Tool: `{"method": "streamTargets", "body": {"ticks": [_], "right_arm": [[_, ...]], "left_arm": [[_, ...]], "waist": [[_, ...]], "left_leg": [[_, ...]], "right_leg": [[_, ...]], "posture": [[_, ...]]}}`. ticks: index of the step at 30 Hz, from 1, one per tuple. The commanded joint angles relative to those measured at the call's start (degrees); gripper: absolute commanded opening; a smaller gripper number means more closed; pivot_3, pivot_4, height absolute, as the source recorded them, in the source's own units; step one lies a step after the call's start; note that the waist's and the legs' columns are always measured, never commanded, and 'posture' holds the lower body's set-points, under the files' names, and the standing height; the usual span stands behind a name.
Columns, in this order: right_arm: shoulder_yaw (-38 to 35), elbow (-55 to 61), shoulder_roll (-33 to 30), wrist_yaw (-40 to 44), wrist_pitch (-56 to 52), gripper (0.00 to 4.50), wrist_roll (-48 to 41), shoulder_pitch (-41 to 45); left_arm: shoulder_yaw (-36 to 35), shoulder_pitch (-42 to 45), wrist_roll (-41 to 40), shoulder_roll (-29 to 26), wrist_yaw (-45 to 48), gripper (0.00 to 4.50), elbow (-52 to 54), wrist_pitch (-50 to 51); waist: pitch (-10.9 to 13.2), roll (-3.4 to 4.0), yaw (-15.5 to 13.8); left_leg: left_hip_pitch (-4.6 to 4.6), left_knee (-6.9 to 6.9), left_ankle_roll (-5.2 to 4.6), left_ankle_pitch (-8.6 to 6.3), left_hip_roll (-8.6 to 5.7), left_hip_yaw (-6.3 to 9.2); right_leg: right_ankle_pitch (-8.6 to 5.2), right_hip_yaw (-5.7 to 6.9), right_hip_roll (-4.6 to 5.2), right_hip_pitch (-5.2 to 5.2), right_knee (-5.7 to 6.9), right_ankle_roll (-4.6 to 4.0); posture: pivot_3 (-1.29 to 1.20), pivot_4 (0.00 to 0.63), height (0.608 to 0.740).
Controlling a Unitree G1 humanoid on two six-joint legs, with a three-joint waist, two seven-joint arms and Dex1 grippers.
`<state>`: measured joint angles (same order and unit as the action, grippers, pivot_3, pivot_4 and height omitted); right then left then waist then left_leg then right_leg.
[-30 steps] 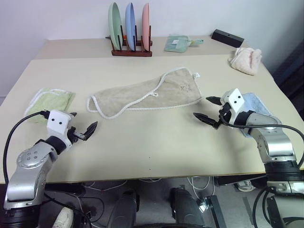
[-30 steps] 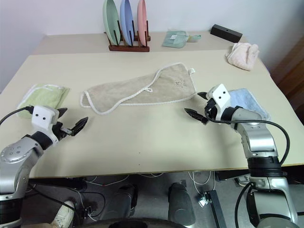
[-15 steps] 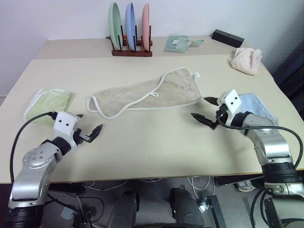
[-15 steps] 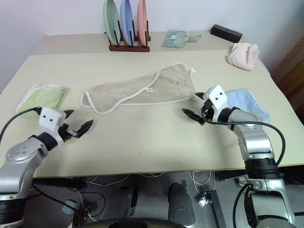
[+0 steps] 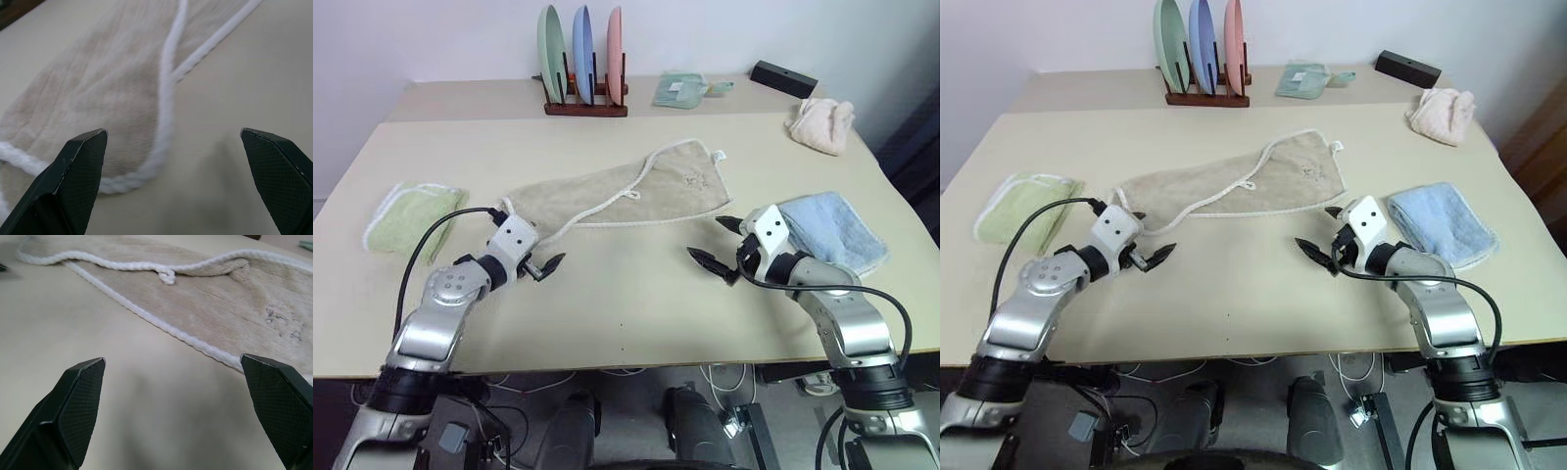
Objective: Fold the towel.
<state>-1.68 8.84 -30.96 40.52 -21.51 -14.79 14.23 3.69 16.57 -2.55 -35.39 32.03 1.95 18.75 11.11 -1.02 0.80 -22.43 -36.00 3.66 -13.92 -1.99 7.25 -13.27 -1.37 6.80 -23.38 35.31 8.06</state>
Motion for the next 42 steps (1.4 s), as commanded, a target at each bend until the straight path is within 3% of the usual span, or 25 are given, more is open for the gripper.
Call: {"method": "streamTargets", "body": {"ticks": [1,8,9,12,18,19,31,36,39,42], "right_arm": [[-1.0,3.7,0.2,-1.2,-0.8,4.50,-0.9,-0.4],[-1.6,6.0,0.5,-3.1,-2.1,4.50,-1.1,-1.8],[-1.5,6.3,0.5,-3.3,-2.1,4.50,-1.1,-2.2],[-1.3,6.8,0.7,-3.7,-2.2,4.50,-1.2,-2.7],[-0.7,6.2,1.3,-4.1,-2.0,4.50,-0.9,-2.2],[-0.5,6.0,1.4,-3.9,-1.9,4.50,-0.9,-2.0],[1.3,3.0,1.5,-2.4,-0.2,4.50,-0.3,0.3],[2.1,1.4,1.4,-1.7,0.5,4.50,0.1,1.6],[2.6,0.3,1.6,-1.4,1.1,4.50,0.4,2.5],[2.8,-0.1,1.7,-1.3,1.2,4.50,0.4,2.9]], "left_arm": [[1.1,3.8,3.3,1.1,-1.7,4.44,-6.1,-3.0],[3.1,10.1,6.3,2.2,-1.5,4.44,-18.4,-8.3],[3.1,10.5,6.3,2.3,-1.3,4.22,-19.3,-8.9],[3.1,11.0,6.7,2.2,-1.3,3.29,-21.3,-10.4],[1.8,10.2,6.4,1.3,-2.1,0.24,-21.3,-10.9],[1.5,10.0,6.2,1.2,-2.1,0.09,-20.6,-11.5],[-6.0,-3.8,-2.5,-5.5,8.2,0.09,-1.8,-13.2],[-7.9,-10.5,-7.2,-9.4,14.1,0.09,4.5,-6.6],[-8.2,-10.2,-8.6,-8.9,13.6,0.94,5.7,-3.1],[-8.3,-10.3,-7.6,-9.0,12.2,2.44,7.4,-1.9]], "waist": [[0.0,0.00,0.0],[-0.1,0.05,0.0],[-0.1,0.06,0.0],[-0.1,0.09,0.2],[-0.1,0.10,0.4],[-0.1,0.10,0.4],[-0.1,0.12,0.2],[-0.1,0.13,0.3],[0.0,0.14,0.1],[0.0,0.14,0.2]], "left_leg": [[0.01,-0.01,0.00,0.00,-0.01,0.00],[0.05,-0.05,0.00,0.00,-0.01,0.01],[0.05,-0.05,0.00,0.00,-0.01,0.01],[0.06,-0.05,0.00,0.00,-0.01,0.01],[0.09,-0.04,0.00,0.00,0.00,0.01],[0.09,-0.04,0.00,0.01,0.00,0.01],[0.03,0.00,0.00,0.00,0.01,0.01],[0.03,0.02,0.00,0.00,0.02,0.01],[0.03,0.01,-0.01,0.00,0.02,0.02],[0.03,-0.01,-0.01,0.00,0.02,0.02]], "right_leg": [[0.00,0.00,0.00,0.01,0.00,0.00],[0.01,0.00,0.00,0.05,0.06,0.01],[0.01,0.00,0.00,0.05,0.07,0.01],[0.01,0.00,0.00,0.05,0.08,0.01],[0.01,0.00,0.00,0.03,0.16,0.01],[0.00,0.00,0.00,0.03,0.16,0.01],[0.00,-0.01,0.00,-0.03,0.12,0.00],[-0.01,-0.01,0.00,-0.04,0.12,-0.01],[-0.01,0.01,0.00,-0.03,0.13,-0.02],[-0.01,0.00,0.00,-0.02,0.12,-0.01]], "posture": [[0.00,0.150,0.740],[0.00,0.150,0.740],[0.00,0.150,0.740],[0.00,0.150,0.740],[0.00,0.150,0.740],[0.00,0.150,0.740],[0.00,0.150,0.740],[0.00,0.150,0.740],[0.00,0.150,0.740],[0.00,0.150,0.740]]}}
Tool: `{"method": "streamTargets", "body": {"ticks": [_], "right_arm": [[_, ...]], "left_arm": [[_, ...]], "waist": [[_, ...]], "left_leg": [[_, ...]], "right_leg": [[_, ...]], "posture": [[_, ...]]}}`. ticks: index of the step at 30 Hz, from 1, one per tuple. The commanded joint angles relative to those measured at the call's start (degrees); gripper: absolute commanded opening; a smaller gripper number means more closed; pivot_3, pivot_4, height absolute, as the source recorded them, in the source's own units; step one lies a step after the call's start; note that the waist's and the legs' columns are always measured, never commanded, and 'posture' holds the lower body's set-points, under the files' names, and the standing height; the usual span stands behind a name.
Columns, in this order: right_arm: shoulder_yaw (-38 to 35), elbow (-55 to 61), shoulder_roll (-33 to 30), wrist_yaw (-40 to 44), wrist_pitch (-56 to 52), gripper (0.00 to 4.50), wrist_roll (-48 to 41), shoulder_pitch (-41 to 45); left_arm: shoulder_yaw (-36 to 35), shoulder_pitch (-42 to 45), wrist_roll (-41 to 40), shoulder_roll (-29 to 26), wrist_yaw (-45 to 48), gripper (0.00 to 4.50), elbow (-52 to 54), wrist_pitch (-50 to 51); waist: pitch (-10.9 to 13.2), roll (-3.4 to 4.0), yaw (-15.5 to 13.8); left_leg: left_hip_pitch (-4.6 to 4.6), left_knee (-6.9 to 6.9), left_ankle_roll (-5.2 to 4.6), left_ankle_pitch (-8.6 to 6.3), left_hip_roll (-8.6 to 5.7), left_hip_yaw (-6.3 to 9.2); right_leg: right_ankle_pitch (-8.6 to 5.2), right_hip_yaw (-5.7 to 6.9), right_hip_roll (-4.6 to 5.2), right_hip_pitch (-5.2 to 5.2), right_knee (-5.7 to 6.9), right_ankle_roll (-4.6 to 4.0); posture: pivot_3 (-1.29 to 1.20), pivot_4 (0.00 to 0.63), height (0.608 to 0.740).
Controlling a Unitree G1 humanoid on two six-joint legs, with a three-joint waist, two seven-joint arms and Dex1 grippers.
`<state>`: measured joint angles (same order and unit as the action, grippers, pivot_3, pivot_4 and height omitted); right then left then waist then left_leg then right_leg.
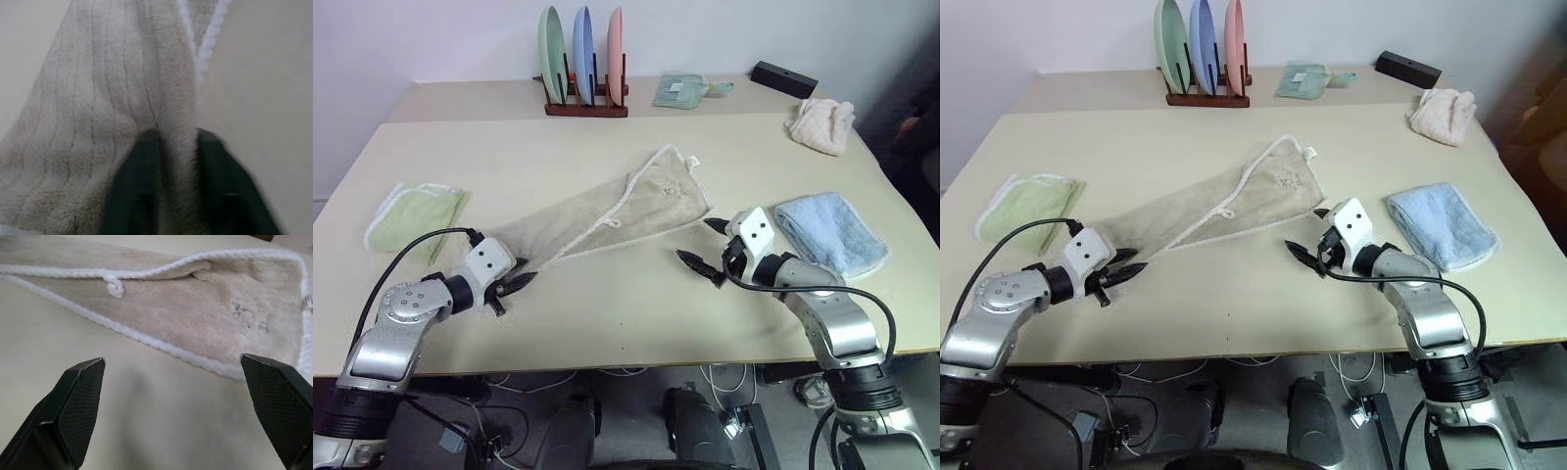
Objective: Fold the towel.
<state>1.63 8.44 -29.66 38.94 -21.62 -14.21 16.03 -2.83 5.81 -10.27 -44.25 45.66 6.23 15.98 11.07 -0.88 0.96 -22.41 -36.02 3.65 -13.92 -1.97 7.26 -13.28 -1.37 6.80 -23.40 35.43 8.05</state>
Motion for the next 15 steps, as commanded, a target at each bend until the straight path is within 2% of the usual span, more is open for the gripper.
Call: {"method": "streamTargets", "body": {"ticks": [1,2,9,15], "right_arm": [[-0.5,0.3,0.3,0.4,1.3,4.50,-0.2,1.0],[-0.4,0.4,0.2,0.6,1.3,4.50,-0.3,0.8],[-0.1,-0.3,-0.2,1.8,1.1,4.50,-0.2,1.5],[0.6,-1.4,0.2,2.5,1.3,4.50,0.0,2.7]], "left_arm": [[-2.0,-0.2,0.7,-0.3,-2.2,2.94,3.9,1.4],[-2.2,-1.1,1.1,-0.5,-2.7,3.39,4.7,1.6],[-5.9,-9.7,0.5,-2.2,-2.9,3.39,11.2,4.8],[-6.0,-10.3,3.1,-2.5,-4.6,3.39,9.9,4.4]], "waist": [[0.0,0.00,0.0],[0.0,0.00,0.0],[0.0,0.00,0.2],[0.0,0.00,0.1]], "left_leg": [[0.00,0.01,0.00,0.00,0.00,0.00],[0.00,0.02,0.00,0.00,0.00,0.00],[0.01,0.08,0.00,0.00,0.03,0.00],[0.01,0.05,0.00,0.00,0.02,-0.01]], "right_leg": [[0.00,0.00,0.00,0.00,0.00,0.00],[0.00,0.00,0.00,0.00,0.00,0.00],[-0.01,-0.01,-0.01,-0.05,0.01,-0.01],[-0.01,-0.01,-0.01,-0.02,0.00,-0.03]], "posture": [[0.00,0.150,0.740],[0.00,0.150,0.740],[0.00,0.150,0.740],[0.00,0.150,0.740]]}}
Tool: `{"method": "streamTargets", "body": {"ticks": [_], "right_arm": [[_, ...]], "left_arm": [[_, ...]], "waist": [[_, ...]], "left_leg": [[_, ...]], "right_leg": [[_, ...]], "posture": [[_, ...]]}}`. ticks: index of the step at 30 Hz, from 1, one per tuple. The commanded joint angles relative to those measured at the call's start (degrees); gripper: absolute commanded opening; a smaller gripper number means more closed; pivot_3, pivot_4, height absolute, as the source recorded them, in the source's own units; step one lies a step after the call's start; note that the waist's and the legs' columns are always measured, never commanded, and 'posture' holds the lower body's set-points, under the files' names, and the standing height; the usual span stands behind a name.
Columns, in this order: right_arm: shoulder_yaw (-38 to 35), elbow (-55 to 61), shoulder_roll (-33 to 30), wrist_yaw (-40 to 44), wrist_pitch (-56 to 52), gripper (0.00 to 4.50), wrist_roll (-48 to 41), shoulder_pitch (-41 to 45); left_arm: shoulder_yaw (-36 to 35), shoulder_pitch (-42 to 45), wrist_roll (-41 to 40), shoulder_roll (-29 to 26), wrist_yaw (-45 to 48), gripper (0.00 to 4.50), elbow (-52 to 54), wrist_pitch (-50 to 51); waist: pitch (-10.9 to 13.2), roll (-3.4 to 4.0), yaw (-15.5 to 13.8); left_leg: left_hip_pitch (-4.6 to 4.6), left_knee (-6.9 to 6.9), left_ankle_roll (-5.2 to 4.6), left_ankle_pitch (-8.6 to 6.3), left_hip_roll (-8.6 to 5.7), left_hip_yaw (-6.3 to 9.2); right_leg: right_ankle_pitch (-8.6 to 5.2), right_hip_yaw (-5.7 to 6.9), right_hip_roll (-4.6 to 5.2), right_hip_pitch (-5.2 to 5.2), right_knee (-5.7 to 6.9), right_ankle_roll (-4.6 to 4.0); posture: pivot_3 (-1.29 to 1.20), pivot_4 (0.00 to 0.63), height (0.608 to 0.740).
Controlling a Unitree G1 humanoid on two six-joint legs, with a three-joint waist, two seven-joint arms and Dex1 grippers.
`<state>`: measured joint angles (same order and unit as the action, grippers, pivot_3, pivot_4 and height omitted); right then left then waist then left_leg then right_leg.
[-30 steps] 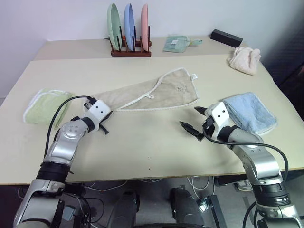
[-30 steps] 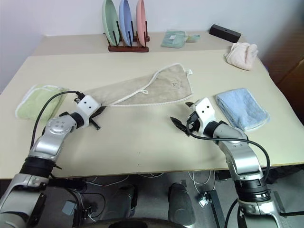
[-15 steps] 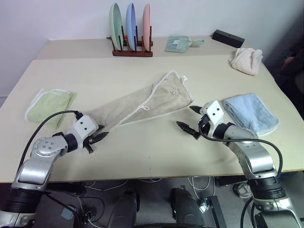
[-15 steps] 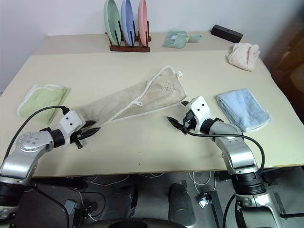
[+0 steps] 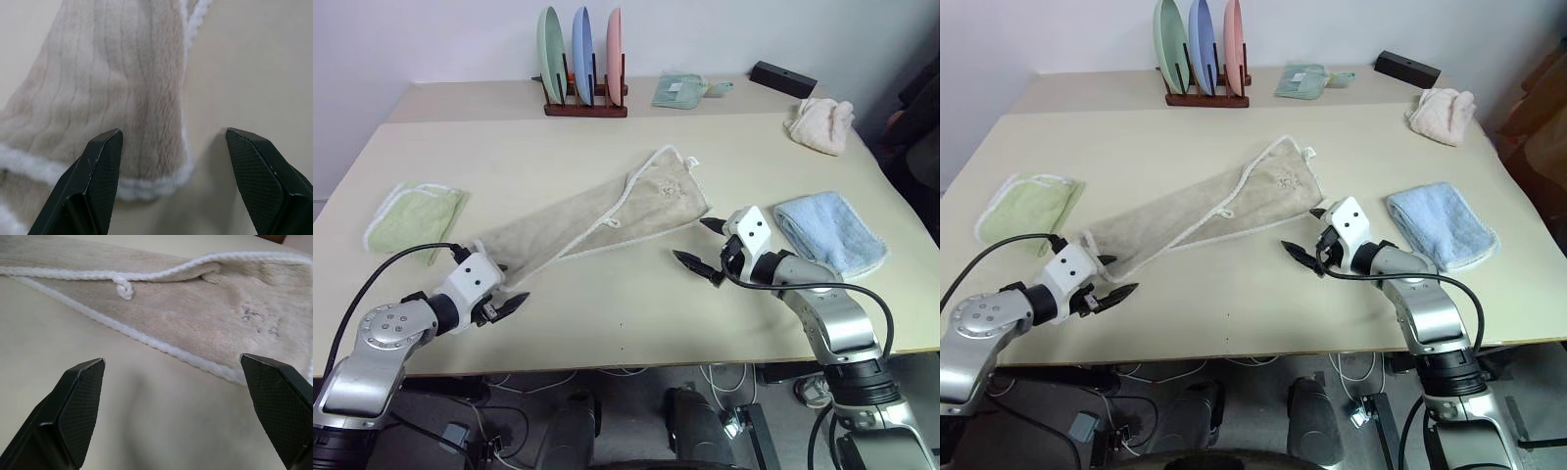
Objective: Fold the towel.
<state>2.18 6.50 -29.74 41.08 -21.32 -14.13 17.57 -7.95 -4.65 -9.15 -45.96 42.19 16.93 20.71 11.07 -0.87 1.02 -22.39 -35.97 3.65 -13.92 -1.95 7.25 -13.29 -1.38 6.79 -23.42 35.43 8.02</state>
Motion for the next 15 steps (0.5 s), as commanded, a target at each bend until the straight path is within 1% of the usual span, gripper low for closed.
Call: {"method": "streamTargets", "body": {"ticks": [1,3,4,5,8,9,15], "right_arm": [[0.1,0.5,0.3,0.4,1.1,4.50,0.0,1.2],[0.2,0.5,0.4,0.4,1.1,4.50,0.1,1.3],[0.2,0.6,0.4,0.4,1.1,4.50,0.1,1.2],[0.1,0.7,0.4,0.3,1.0,4.50,0.1,1.2],[-0.2,1.3,0.3,-0.1,0.9,4.50,0.1,0.6],[-0.4,1.6,0.2,-0.2,0.8,4.50,0.1,0.2],[-0.5,2.7,-0.2,-0.7,0.8,4.50,0.3,-0.9]], "left_arm": [[-0.6,0.6,2.1,-0.7,-1.3,3.16,-1.2,-0.5],[0.0,1.6,2.3,0.0,-1.5,2.66,-1.8,-1.2],[0.2,2.0,2.3,0.4,-1.7,2.22,-2.1,-1.6],[0.4,2.4,2.3,0.6,-1.8,1.61,-2.3,-1.7],[0.8,3.0,2.2,1.2,-1.5,0.15,-2.6,-2.2],[0.7,3.2,2.0,1.4,-1.1,0.02,-2.6,-2.5],[-0.6,5.2,-0.2,1.9,0.4,0.02,-2.5,-2.6]], "waist": [[0.0,0.00,0.0],[0.0,0.00,0.0],[0.0,0.00,0.0],[0.0,0.00,0.0],[0.0,0.00,0.0],[0.0,0.00,0.0],[0.0,0.00,0.0]], "left_leg": [[0.00,0.00,0.00,0.00,0.00,0.00],[0.00,0.00,0.00,0.00,0.00,0.00],[0.00,0.00,0.00,0.00,0.00,0.00],[0.00,0.00,0.00,0.00,0.00,0.00],[0.00,0.00,0.00,0.00,0.00,0.00],[0.00,0.00,0.00,0.00,0.00,0.00],[-0.01,-0.01,0.00,0.00,0.00,0.00]], "right_leg": [[0.00,0.00,0.00,0.00,0.00,0.00],[0.00,0.00,0.00,0.00,0.00,0.00],[0.00,0.00,0.00,0.00,0.01,0.01],[0.00,0.00,0.00,0.00,0.00,0.01],[0.01,0.00,0.00,0.00,0.00,0.02],[0.01,0.00,0.00,0.00,0.00,0.02],[0.01,0.00,0.00,-0.01,0.00,0.01]], "posture": [[0.00,0.150,0.740],[0.00,0.150,0.740],[0.00,0.150,0.740],[0.00,0.150,0.740],[0.00,0.150,0.740],[0.00,0.150,0.740],[0.00,0.150,0.740]]}}
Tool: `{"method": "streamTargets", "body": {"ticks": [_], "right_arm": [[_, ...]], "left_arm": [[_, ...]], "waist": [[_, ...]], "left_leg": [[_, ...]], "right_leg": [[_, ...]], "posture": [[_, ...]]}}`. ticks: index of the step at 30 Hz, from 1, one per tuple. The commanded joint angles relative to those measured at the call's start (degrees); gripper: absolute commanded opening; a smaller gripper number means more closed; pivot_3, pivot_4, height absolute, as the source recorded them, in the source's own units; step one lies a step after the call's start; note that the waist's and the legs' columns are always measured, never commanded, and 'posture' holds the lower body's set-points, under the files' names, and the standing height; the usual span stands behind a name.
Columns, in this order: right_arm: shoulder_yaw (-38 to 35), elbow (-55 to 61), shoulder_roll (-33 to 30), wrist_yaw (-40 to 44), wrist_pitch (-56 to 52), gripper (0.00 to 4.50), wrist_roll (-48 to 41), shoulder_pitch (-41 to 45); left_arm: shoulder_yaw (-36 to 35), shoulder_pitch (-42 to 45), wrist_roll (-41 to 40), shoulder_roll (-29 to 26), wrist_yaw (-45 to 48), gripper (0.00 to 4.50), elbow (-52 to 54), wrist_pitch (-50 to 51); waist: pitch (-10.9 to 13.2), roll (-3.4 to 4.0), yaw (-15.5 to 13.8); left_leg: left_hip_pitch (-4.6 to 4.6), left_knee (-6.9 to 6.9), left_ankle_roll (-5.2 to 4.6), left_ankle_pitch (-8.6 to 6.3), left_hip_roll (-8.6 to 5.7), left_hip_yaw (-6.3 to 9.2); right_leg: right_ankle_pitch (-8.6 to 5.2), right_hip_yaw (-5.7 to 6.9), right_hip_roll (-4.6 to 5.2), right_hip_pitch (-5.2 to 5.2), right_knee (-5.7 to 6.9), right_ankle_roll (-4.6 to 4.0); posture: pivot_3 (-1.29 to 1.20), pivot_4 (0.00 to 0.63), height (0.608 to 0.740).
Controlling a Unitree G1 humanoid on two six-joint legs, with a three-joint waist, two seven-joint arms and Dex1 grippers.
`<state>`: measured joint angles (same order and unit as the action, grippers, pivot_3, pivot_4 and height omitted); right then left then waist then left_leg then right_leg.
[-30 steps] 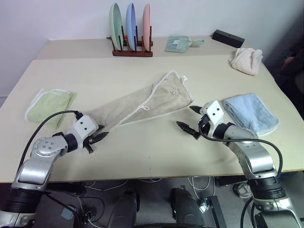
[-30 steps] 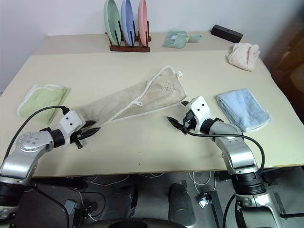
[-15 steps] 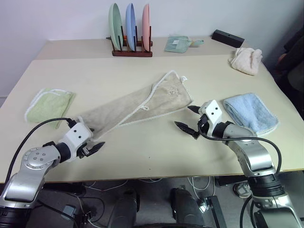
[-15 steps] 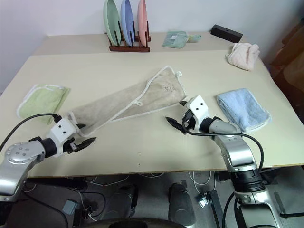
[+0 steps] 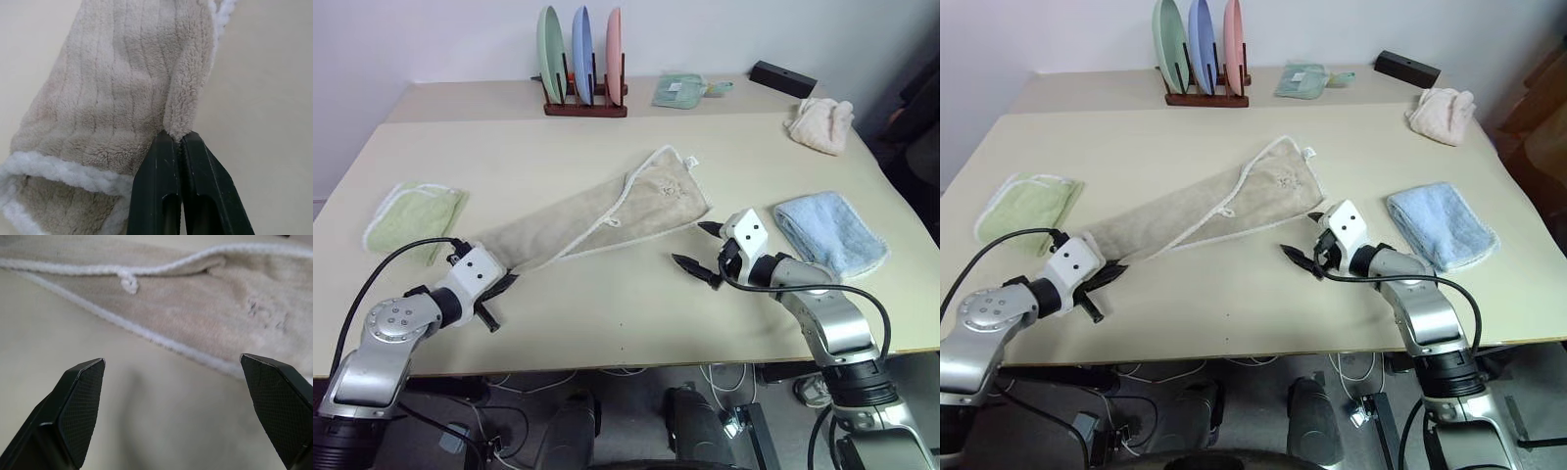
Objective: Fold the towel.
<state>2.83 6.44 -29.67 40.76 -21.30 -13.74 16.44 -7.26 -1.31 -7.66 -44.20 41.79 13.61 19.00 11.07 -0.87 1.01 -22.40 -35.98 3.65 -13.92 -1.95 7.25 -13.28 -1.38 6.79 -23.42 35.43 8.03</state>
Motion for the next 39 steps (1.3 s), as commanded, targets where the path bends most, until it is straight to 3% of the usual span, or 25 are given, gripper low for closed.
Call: {"method": "streamTargets", "body": {"ticks": [1,8,13,16,20,30,39], "right_arm": [[-0.8,2.8,-0.6,-0.4,1.3,4.50,0.5,0.5],[-1.0,0.7,-1.3,0.2,2.7,4.50,1.7,4.9],[0.1,-2.0,-1.9,1.5,5.2,4.50,3.4,6.9],[1.3,-5.0,-1.6,1.7,7.8,4.50,5.7,9.9],[6.9,-15.3,-2.2,-0.7,18.3,4.50,16.0,17.9],[18.1,-41.9,-4.6,-8.9,43.2,4.50,36.2,31.5],[24.3,-55.8,-3.6,-25.5,52.9,4.50,50.4,39.3]], "left_arm": [[-1.5,2.1,-2.5,-0.1,1.5,0.02,1.4,-0.5],[-6.8,-9.9,-10.1,-8.8,13.4,0.02,8.9,7.1],[-11.8,-17.6,-5.9,-14.1,15.2,0.02,3.2,4.5],[-12.6,-15.9,-3.6,-14.1,12.6,0.02,-1.8,0.6],[-11.0,-11.1,-0.3,-12.1,8.2,0.02,-7.7,-5.6],[-8.3,-6.5,-0.5,-8.0,6.2,0.02,-7.3,-5.7],[-7.6,-5.9,-0.6,-7.3,6.2,0.02,-7.3,-5.7]], "waist": [[0.0,0.00,-0.1],[0.0,0.05,1.3],[0.0,0.10,1.5],[0.0,0.11,1.5],[0.0,0.12,1.6],[0.0,0.08,1.4],[0.0,0.10,1.5]], "left_leg": [[0.00,-0.01,0.00,0.00,0.00,0.00],[0.00,0.10,0.00,0.00,0.03,-0.03],[0.02,0.12,-0.01,-0.01,0.09,-0.04],[0.04,0.11,-0.01,-0.01,0.10,-0.06],[0.07,0.11,-0.01,-0.01,0.13,-0.10],[-0.02,0.20,0.01,0.00,0.09,-0.14],[0.04,0.22,0.02,0.01,0.09,-0.14]], "right_leg": [[0.00,0.00,0.00,0.00,0.00,0.00],[-0.01,-0.02,0.00,-0.06,-0.01,-0.02],[-0.12,-0.01,-0.05,-0.06,-0.02,-0.22],[-0.12,-0.01,-0.06,-0.06,0.00,-0.24],[-0.09,0.00,-0.09,-0.08,0.03,-0.25],[0.02,-0.01,-0.05,-0.16,-0.02,-0.07],[0.02,-0.03,-0.06,-0.16,0.04,-0.08]], "posture": [[0.00,0.150,0.740],[0.00,0.150,0.740],[0.00,0.150,0.740],[0.00,0.150,0.740],[0.00,0.150,0.740],[0.00,0.150,0.740],[0.00,0.150,0.740]]}}
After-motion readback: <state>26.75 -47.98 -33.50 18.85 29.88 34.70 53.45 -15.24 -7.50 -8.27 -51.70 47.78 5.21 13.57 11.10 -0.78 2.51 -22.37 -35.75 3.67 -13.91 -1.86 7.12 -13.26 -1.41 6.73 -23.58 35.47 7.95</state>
